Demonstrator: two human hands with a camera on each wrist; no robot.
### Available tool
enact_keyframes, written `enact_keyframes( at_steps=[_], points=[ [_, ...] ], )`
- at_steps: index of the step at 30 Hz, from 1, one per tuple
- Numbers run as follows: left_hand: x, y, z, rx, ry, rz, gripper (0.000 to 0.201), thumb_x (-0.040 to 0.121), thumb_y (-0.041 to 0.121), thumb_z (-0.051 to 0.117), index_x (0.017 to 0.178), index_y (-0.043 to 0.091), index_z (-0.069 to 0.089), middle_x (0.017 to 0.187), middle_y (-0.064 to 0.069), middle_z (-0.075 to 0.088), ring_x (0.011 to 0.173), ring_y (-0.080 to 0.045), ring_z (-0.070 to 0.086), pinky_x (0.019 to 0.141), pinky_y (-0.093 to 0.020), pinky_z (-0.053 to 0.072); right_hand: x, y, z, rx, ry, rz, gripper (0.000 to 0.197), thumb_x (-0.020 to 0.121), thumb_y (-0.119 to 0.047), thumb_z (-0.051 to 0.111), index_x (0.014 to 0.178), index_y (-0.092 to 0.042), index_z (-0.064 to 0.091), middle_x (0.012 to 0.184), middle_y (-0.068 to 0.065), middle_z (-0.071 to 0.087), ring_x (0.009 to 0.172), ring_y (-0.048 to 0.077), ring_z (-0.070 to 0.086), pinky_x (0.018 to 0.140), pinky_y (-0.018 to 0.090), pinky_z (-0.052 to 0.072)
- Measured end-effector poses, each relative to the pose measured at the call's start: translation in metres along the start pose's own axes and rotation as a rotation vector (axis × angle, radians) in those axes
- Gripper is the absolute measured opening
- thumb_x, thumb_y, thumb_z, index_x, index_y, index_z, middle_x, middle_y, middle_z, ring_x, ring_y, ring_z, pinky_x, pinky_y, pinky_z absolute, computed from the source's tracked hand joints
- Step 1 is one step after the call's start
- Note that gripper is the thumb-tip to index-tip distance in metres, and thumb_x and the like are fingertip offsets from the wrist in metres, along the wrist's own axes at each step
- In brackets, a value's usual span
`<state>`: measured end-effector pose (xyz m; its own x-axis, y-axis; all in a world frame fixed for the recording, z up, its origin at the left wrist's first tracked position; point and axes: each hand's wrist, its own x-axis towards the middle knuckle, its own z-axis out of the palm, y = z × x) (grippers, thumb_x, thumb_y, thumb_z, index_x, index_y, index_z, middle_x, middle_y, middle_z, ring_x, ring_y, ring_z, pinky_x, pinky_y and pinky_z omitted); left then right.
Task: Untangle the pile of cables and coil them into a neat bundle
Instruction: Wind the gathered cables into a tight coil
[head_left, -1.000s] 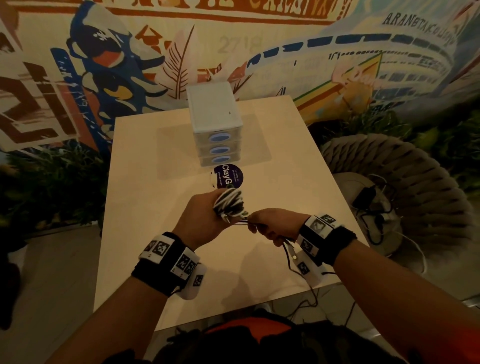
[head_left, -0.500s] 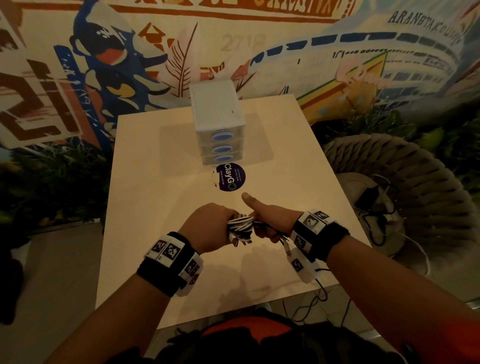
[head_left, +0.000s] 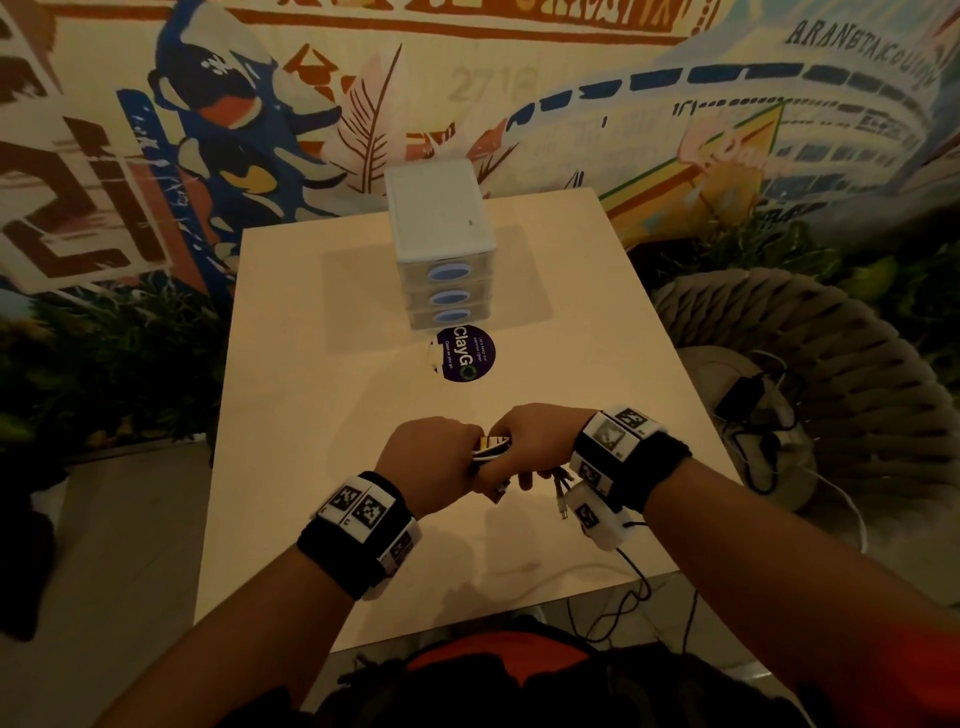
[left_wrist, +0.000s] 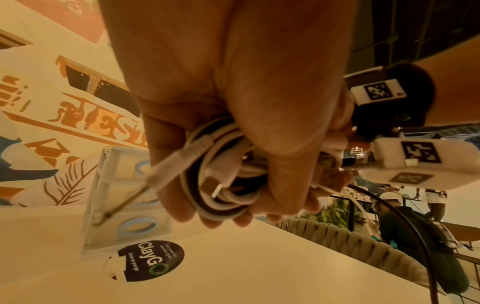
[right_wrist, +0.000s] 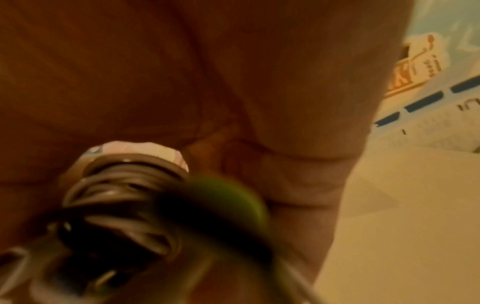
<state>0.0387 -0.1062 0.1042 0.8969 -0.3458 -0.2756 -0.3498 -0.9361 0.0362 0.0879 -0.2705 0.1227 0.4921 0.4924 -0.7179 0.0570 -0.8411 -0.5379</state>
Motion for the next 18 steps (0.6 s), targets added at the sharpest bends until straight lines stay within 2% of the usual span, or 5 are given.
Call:
enact_keyframes(
  at_steps=[3,7,11,15,18],
  points=[
    [0.001,0.004,0.001,0.047,-0.039,0.000,0.029,0.095,0.046,0.055,0.096,0.019,0.065,0.083,0.001,0.068,0.074,-0.021,0.064,0.060,-0.029,0.040,0.005,-0.009,0.007,-0.095,0.016,0.033,0.030,0.077,-0.047,0.078,0.088,-0.019,0.078,0.072,-0.010,0.074,0.068,0.004,0.069,0.062,0.022,0.052],
    [0.002,0.007,0.007,0.060,-0.070,0.005,0.027,0.094,0.044,0.057,0.092,0.022,0.072,0.080,0.004,0.069,0.072,-0.020,0.066,0.060,-0.026,0.044,0.012,-0.017,0.018,-0.303,0.015,0.078,0.028,0.074,-0.050,0.080,0.077,-0.023,0.078,0.060,-0.008,0.069,0.061,0.006,0.066,0.067,0.024,0.055],
    [0.000,0.005,0.010,0.059,-0.085,0.004,0.027,0.091,0.047,0.061,0.093,0.022,0.071,0.082,0.002,0.070,0.075,-0.020,0.067,0.062,-0.027,0.044,0.014,-0.018,0.024,-0.290,0.044,0.074,0.021,0.078,-0.040,0.075,0.067,-0.022,0.075,0.046,-0.010,0.062,0.053,0.005,0.062,0.061,0.022,0.050],
    [0.000,0.005,0.012,0.021,-0.091,-0.013,0.033,0.088,0.053,0.065,0.096,0.022,0.072,0.084,0.002,0.071,0.077,-0.021,0.067,0.064,-0.028,0.048,0.018,-0.015,0.027,-0.284,0.077,0.069,0.024,0.077,-0.038,0.073,0.059,-0.021,0.070,0.050,-0.006,0.062,0.053,0.011,0.059,0.061,0.023,0.050],
    [-0.001,0.004,0.012,-0.012,-0.077,-0.017,0.038,0.088,0.057,0.065,0.101,0.022,0.070,0.088,0.001,0.072,0.081,-0.022,0.067,0.063,-0.027,0.042,0.019,-0.013,0.026,-0.279,0.097,0.060,0.026,0.077,-0.035,0.071,0.056,-0.022,0.066,0.051,-0.006,0.059,0.052,0.011,0.056,0.059,0.023,0.047]
  ],
)
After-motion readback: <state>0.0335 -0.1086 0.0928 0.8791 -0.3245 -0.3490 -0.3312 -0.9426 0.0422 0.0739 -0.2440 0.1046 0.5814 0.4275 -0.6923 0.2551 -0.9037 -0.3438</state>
